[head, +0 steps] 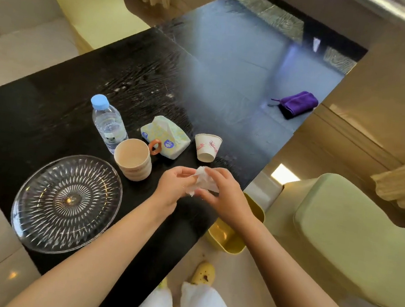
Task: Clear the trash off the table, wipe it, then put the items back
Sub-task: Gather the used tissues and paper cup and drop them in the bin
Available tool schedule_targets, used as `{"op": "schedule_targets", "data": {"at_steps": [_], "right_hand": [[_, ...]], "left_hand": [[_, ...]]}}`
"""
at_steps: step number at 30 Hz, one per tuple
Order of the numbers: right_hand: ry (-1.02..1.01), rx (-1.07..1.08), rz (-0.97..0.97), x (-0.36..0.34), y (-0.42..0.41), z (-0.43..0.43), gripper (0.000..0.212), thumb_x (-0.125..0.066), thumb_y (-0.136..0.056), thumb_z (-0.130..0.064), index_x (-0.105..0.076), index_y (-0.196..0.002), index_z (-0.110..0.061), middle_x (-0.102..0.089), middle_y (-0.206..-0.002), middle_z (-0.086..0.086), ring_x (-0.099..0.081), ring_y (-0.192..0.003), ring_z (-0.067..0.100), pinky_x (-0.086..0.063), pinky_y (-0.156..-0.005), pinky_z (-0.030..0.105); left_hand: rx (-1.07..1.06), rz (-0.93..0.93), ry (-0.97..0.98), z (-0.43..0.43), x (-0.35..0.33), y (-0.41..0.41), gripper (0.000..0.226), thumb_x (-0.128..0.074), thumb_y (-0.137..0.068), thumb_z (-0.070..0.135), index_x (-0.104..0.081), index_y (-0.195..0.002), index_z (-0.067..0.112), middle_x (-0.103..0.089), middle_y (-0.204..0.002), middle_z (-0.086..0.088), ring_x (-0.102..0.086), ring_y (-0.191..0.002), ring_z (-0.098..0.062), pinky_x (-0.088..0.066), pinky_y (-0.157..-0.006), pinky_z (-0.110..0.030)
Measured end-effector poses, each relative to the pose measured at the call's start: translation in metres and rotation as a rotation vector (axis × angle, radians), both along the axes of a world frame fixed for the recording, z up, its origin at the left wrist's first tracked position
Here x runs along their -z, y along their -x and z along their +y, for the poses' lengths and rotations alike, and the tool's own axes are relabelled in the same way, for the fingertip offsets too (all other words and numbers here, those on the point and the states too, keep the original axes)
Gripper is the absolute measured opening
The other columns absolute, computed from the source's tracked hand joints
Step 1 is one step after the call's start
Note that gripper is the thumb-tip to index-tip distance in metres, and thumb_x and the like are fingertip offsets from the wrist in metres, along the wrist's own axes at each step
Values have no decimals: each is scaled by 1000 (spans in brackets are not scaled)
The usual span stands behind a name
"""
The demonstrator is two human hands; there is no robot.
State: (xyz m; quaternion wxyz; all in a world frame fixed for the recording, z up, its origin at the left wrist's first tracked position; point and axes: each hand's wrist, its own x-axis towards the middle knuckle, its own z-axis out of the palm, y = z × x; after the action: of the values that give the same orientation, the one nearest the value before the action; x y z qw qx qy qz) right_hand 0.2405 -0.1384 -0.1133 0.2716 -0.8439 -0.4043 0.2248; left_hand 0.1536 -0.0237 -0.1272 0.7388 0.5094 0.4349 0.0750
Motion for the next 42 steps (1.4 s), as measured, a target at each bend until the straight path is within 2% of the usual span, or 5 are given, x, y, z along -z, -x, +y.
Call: {"op": "schedule_targets", "data": {"at_steps": [13, 20, 28, 36, 42], "right_hand": [[-226, 189, 4, 6, -96, -15, 29, -65, -87, -23, -68, -115, -15, -69, -102, 5, -62, -92, 19, -46, -71, 18], [-225, 350, 187, 24, -135, -39, 31, -67, -85, -23, -68, -116, -16, -59, -96, -13, -58, -75, -1, -47, -63, 8], [-163, 397, 292, 40, -162, -67, 35, -66, -86, -23, -65, -120, -15, -67, -115, 2, -59, -95, 9, -47, -69, 8], [-109, 319, 228, 40, -162, -67, 31, -64, -88, -24, -68, -117, -14, -69, -110, 3, -63, -97, 18, -52, -75, 21], [-93, 279, 548, 30, -150, -74, 26, -65, -86, -27, -66, -111, -25, -67, -102, -8, -65, -95, 13, -53, -71, 15]], "left_hand": [[57, -67, 174, 3, 6, -85, 15, -66, -83, 14, -65, -98, 12, -70, -91, -6, -67, -86, -18, -58, -68, -29], [133, 577, -571, 35, 56, -136, 57, -62, -84, 31, -44, -132, 7, -53, -130, -16, -50, -117, -34, -43, -94, -42], [109, 758, -619, 28, 83, -167, 73, -68, -77, 37, -34, -132, 3, -46, -133, -23, -45, -121, -40, -43, -93, -47], [158, 23, -212, -47, 16, -156, 69, -64, -73, 55, -42, -132, 27, -59, -116, 10, -60, -103, -7, -53, -81, -28], [276, -111, -40, -74, 15, -135, 68, -64, -79, 46, -36, -140, 33, -56, -130, 1, -57, -116, -19, -55, -89, -41]]}}
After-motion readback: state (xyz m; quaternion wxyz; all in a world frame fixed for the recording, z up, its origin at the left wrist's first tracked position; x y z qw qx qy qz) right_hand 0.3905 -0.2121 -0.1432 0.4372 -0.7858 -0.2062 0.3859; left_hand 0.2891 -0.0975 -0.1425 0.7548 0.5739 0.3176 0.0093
